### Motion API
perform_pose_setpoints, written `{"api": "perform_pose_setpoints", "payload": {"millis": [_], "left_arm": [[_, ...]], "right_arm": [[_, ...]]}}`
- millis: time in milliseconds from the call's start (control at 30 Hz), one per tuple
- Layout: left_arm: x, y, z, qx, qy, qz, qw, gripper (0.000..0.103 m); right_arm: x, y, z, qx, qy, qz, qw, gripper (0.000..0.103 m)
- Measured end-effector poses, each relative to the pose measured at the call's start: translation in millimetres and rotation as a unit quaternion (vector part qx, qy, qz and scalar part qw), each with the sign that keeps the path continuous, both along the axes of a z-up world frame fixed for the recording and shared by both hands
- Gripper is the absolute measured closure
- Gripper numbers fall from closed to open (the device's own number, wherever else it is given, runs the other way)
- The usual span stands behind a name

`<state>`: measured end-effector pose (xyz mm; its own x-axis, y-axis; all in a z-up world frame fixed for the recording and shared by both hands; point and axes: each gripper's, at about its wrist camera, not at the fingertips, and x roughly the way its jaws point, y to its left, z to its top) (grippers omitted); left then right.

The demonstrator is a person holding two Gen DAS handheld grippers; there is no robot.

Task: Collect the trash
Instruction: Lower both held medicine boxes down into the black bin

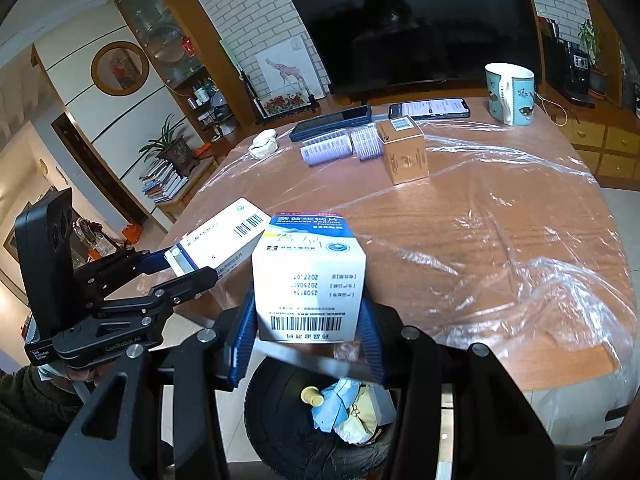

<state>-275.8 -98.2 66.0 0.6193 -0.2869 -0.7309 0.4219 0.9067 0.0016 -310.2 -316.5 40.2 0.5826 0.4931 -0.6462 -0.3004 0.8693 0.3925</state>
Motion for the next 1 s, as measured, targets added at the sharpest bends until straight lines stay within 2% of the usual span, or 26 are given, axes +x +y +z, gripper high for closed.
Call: {"api": "perform_pose_setpoints", "payload": {"millis": [400, 567, 1000], "left_arm": [[-41.0, -5.6, 0.2, 0.008, -0.002, -0.006, 0.9999, 0.050], [-46.8, -6.0, -0.6, 0.009, 0.000, -0.005, 0.9999, 0.050], [-84.3, -4.4, -15.9, 0.020, 0.017, -0.006, 0.9996, 0.050]], "right_arm": [[-35.9, -2.6, 3.7, -0.002, -0.005, 0.008, 1.000, 0.057], [-48.8, -0.5, 3.5, -0.003, -0.005, 0.015, 1.000, 0.057], [-80.1, 2.4, -5.7, -0.011, 0.010, 0.031, 0.999, 0.057]]}}
